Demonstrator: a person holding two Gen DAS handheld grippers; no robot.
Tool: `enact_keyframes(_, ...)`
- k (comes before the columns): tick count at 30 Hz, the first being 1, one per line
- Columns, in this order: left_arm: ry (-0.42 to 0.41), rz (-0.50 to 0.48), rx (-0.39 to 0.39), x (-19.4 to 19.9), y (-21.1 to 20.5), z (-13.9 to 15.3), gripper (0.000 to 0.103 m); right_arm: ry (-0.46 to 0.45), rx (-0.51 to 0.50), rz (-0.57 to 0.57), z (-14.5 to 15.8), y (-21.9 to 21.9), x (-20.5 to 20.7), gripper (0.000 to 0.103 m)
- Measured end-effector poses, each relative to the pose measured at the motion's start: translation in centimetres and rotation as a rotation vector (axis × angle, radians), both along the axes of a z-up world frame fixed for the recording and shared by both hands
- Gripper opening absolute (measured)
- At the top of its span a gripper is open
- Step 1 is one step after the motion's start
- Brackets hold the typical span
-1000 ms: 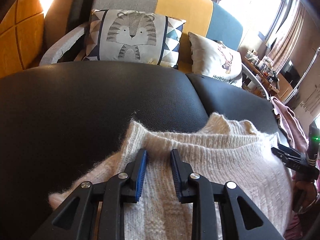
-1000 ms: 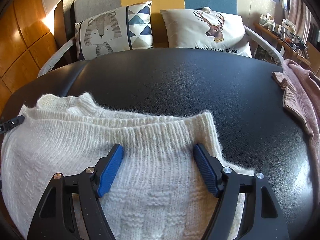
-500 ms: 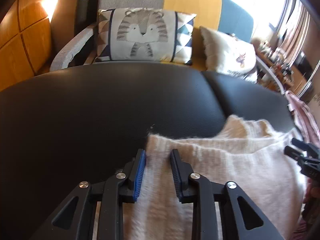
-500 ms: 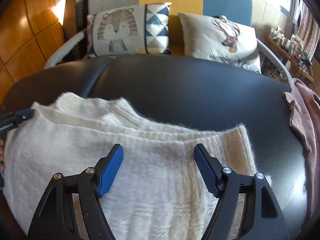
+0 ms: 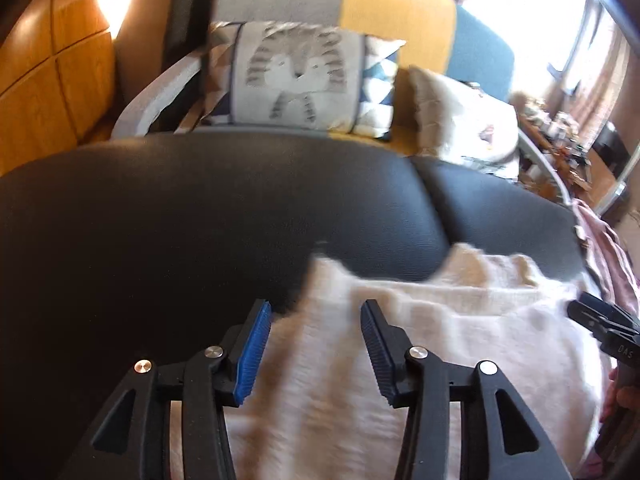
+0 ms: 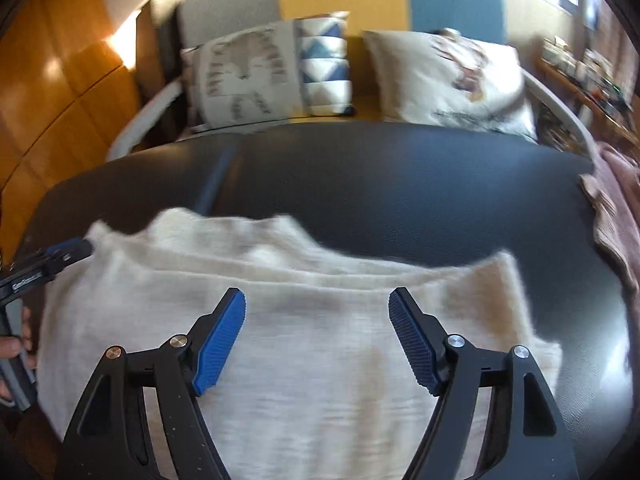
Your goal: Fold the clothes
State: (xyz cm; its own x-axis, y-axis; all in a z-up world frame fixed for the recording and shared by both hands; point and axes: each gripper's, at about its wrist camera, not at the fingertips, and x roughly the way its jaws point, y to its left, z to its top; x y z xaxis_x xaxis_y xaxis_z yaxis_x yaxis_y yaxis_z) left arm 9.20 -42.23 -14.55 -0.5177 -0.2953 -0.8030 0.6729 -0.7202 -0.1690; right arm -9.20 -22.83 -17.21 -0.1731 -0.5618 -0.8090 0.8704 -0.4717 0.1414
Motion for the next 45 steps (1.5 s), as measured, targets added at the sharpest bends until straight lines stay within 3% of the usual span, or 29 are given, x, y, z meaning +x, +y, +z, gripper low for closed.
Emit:
enact_keyframes(3, -0.001, -0.082, -0.034, -0.5, 2.1, 0.9, 0.048, -0.036, 0.009, 0.142, -0.3, -2.2, 2.4, 0.077)
enact_keyframes(5, -0.008, -0.106, -0.017, -0.7, 2.5, 0.6, 0.048, -0.038, 0.043, 0.211, -1.0, -3.8, 3.7, 0.077)
enact_keyframes(9, -0.051, -0.082, 0.023, -0.5, 1.9, -1.1, 0.048, -0.026, 0.088, 0.219, -2.3, -5.1, 4.9, 0.077)
enact_keyframes(11, -0.053, -0.081, 0.037, -0.5, 2.0, -1.6, 0.048, -0.019, 0.079, 0.195, -2.4, -4.9, 4.7, 0.068)
enact_keyframes(13, -0.062, -0.094, 0.027, -0.8, 2.0, -1.6, 0.048, -0.001, 0.076, 0.168, -2.5, -4.6, 4.4, 0.043)
enact_keyframes(16, -0.067, -0.108, 0.032, -1.2, 2.1, -1.5, 0.048, -0.018, 0.055, 0.138, -2.2, -4.3, 3.6, 0.022)
enact_keyframes(22, -0.011, -0.131, 0.099, -1.1, 2.3, -0.4, 0.048, -0.011, 0.014, 0.11, -1.5, -4.5, 2.9, 0.01)
enact_keyframes(26, -0.096, -0.148, 0.093, -2.9, 2.7, -1.2, 0.048, -0.002, -0.015, 0.099, -0.8, -4.5, 2.7, 0.01)
enact_keyframes(28, -0.105, -0.135, 0.091, -3.5, 2.4, -1.6, 0.048, 0.005, -0.025, 0.092, -0.6, -4.3, 2.6, 0.003)
enact_keyframes(30, -0.096, -0.137, 0.089, -3.7, 2.3, -1.5, 0.046, 0.004, -0.034, 0.08, -0.4, -4.1, 2.4, 0.003)
enact_keyframes(35, -0.073, -0.134, 0.084, -3.5, 1.5, -1.6, 0.016, -0.036, -0.042, 0.061, -0.3, -3.3, 1.8, 0.003)
enact_keyframes(36, -0.065, -0.131, 0.087, -3.3, 1.4, -1.6, 0.012, -0.057, -0.051, 0.049, -0.3, -3.0, 1.8, 0.007)
enact_keyframes(38, -0.05, -0.122, 0.094, -3.0, 1.2, -1.6, 0.009, -0.098, -0.063, 0.022, -0.2, -2.4, 1.6, 0.03)
enact_keyframes(40, -0.039, -0.11, 0.094, -2.7, 1.3, -1.6, 0.007, -0.1, -0.065, 0.01, -0.2, -2.0, 1.9, 0.067)
enact_keyframes(44, -0.026, -0.102, 0.083, -2.4, 1.5, -1.6, 0.007, -0.067, 0.007, 0.067, -1.3, -3.4, 2.9, 0.065)
enact_keyframes(45, -0.024, -0.099, 0.082, -2.3, 1.5, -1.6, 0.007, -0.043, 0.03, 0.086, -1.7, -3.8, 3.3, 0.044)
